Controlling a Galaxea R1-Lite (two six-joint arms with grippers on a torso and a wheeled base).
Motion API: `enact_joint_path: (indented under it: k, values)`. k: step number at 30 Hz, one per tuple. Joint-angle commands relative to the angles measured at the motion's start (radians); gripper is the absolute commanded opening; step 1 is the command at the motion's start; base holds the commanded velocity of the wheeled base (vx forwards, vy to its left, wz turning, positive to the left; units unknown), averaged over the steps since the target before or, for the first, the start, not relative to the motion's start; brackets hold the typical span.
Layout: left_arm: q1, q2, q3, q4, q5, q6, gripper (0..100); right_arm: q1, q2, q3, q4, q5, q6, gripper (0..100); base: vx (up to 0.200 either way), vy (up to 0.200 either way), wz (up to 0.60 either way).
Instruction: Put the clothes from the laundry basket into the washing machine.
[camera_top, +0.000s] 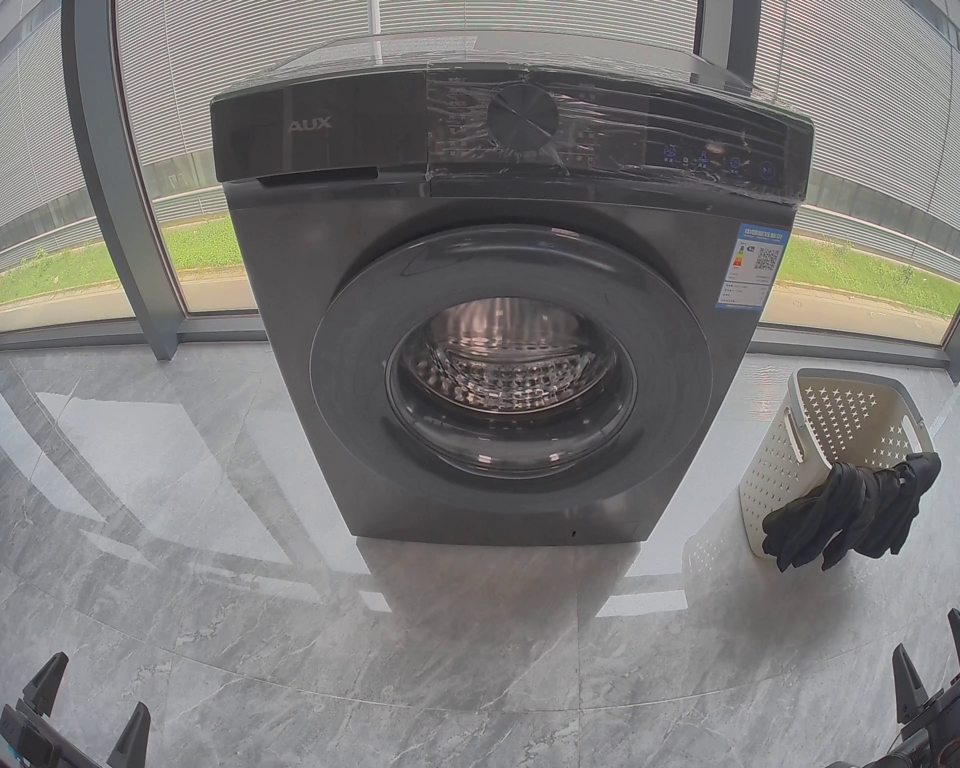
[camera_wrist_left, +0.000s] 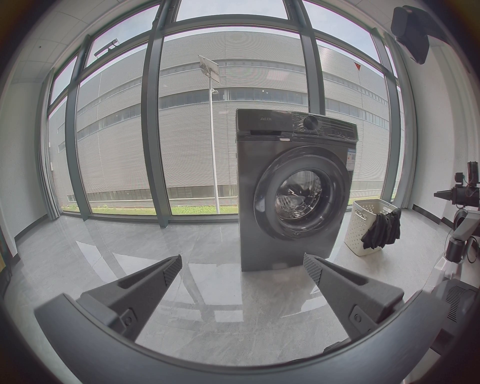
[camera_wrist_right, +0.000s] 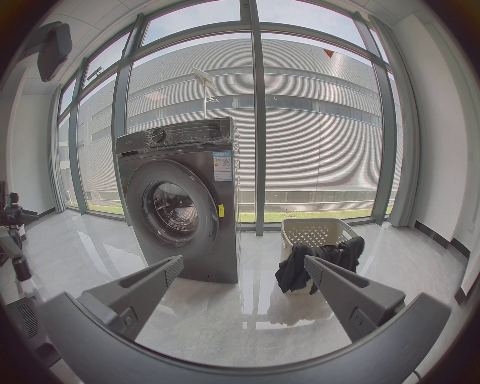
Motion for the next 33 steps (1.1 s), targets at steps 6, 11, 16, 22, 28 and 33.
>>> enact_joint_path:
  k: [6,11,16,22,28,33]
  values:
    - [0.000,-0.017,0.018,0.000,0.000,0.007,100,0.000,-0.015,0.018,0.001,0.002,0.000,100,0.000,0.000,0.00]
    - [0.000,-0.017,0.018,0.000,0.000,0.010,100,0.000,-0.015,0.018,0.001,0.002,0.000,100,0.000,0.000,0.00]
    - [0.002,-0.017,0.018,-0.002,0.000,0.011,100,0.000,-0.015,0.018,-0.001,0.002,0.000,100,0.000,-0.040,0.00]
    - [0.003,-0.017,0.018,0.000,0.000,0.011,100,0.000,-0.015,0.018,-0.001,0.000,0.000,100,0.000,-0.200,0.00]
    - [0.003,-0.017,0.018,0.000,0.000,0.011,100,0.000,-0.015,0.018,-0.001,0.002,0.000,100,0.000,-0.200,0.00]
    - [0.003,-0.017,0.018,0.000,0.000,0.010,100,0.000,-0.015,0.018,0.001,0.002,0.000,100,0.000,-0.200,0.00]
